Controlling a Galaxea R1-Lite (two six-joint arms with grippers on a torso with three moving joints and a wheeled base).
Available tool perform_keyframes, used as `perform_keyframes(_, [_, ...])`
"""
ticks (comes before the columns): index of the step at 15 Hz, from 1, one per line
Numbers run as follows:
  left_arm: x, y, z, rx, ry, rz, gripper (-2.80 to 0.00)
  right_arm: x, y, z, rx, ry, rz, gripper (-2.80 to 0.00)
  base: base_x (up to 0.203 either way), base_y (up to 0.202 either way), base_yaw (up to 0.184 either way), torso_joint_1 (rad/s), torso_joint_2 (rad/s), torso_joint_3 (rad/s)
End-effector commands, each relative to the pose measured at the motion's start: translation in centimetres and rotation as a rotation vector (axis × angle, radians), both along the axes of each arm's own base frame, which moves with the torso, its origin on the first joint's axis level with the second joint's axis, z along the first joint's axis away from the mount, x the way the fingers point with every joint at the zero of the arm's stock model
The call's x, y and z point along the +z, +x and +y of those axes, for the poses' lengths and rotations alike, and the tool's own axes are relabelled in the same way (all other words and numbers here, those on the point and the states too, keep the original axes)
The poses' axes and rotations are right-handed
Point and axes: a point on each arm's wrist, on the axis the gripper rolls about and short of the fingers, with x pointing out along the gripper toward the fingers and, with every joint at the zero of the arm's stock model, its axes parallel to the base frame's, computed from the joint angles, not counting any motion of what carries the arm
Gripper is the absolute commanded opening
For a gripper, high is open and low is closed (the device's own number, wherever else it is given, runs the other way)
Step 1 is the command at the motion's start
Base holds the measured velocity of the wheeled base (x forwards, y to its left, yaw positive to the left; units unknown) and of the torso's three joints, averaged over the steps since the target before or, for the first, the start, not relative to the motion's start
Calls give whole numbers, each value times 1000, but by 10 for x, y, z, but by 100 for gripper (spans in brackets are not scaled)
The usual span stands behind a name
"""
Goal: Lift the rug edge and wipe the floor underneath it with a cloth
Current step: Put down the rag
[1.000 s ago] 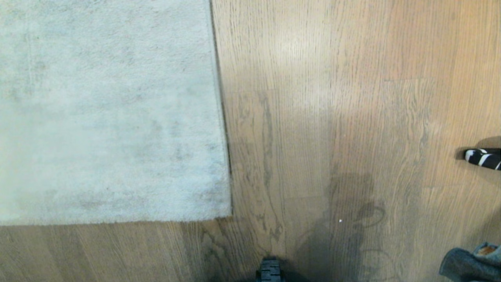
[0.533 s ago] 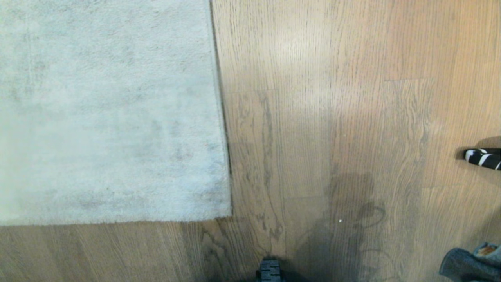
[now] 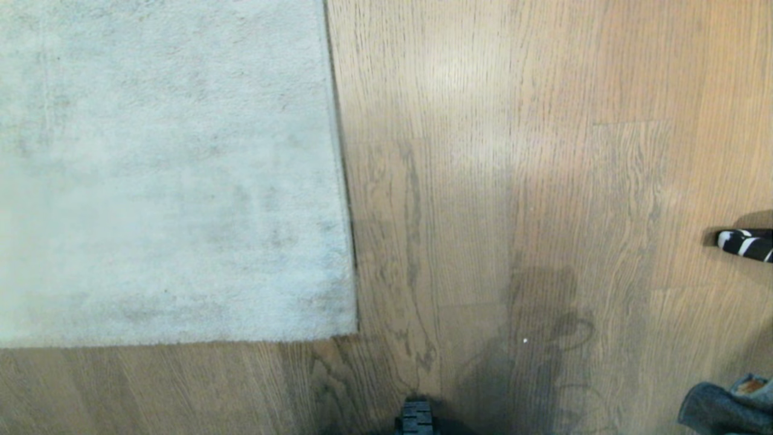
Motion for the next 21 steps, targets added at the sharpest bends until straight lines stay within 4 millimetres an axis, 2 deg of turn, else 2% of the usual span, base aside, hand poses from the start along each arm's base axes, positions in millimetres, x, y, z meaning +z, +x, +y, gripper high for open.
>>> perform_keyframes(1, [0, 0, 0, -1, 0, -1, -280, 0, 0, 0, 0, -1, 2, -280, 0, 0, 0, 0, 0, 0])
perform_keyframes(21, [0, 0, 0, 2, -2, 0, -280, 0, 0, 0, 0, -1, 2, -280, 0, 0, 0, 0, 0, 0])
